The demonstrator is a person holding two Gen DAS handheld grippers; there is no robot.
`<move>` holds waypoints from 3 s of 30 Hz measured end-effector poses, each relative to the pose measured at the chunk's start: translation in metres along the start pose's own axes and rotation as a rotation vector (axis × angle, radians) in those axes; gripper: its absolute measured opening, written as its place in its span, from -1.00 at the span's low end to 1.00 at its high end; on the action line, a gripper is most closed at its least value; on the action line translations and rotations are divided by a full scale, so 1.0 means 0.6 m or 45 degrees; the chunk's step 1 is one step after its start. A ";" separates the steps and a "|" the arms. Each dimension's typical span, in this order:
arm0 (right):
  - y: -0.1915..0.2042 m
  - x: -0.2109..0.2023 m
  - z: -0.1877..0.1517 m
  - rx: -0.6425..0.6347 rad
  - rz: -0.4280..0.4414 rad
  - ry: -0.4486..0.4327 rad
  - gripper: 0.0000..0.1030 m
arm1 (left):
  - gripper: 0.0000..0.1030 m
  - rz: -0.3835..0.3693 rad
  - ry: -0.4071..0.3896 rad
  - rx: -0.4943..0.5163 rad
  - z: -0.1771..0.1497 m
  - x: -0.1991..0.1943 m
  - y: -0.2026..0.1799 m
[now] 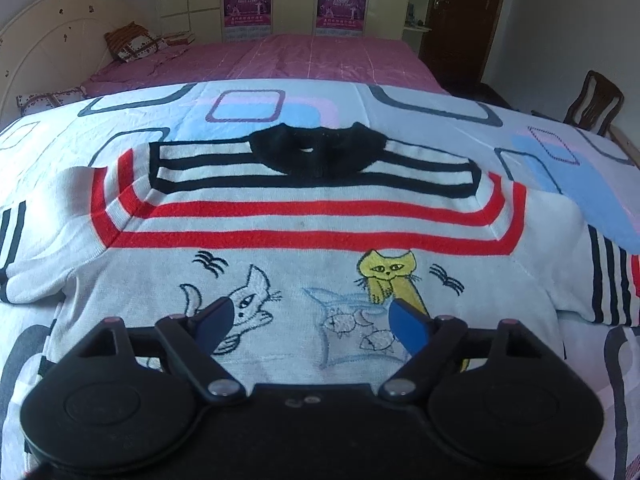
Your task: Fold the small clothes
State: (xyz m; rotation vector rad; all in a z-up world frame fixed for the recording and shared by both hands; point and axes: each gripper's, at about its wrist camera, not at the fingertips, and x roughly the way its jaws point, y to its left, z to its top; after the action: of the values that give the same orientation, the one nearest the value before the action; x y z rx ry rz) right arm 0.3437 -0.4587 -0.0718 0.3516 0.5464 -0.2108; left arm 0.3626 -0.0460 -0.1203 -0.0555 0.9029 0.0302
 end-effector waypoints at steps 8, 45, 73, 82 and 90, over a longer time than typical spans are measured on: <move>0.260 0.000 -0.040 -0.241 0.399 0.067 -0.85 | 0.63 -0.009 -0.042 -0.070 0.002 -0.020 0.063; 0.218 -0.021 -0.185 -0.338 0.112 0.334 0.40 | -0.70 -0.634 0.176 -0.222 0.014 0.129 0.047; 0.249 0.026 -0.193 -0.363 0.158 0.398 -0.77 | -0.77 -0.316 -0.028 -0.235 0.015 0.112 0.232; 0.241 -0.006 -0.130 -0.310 0.207 0.245 0.40 | -0.23 -0.289 -0.151 -0.226 0.023 0.055 0.230; 0.267 0.121 -0.089 -0.253 0.273 0.328 0.03 | -0.23 -0.344 -0.134 -0.065 0.031 0.086 0.157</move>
State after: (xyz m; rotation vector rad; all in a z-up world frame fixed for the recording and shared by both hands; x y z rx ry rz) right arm 0.4255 -0.2987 -0.1105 0.2423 0.7717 0.0973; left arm 0.4044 0.0493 -0.1524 -0.2212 0.7832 -0.1942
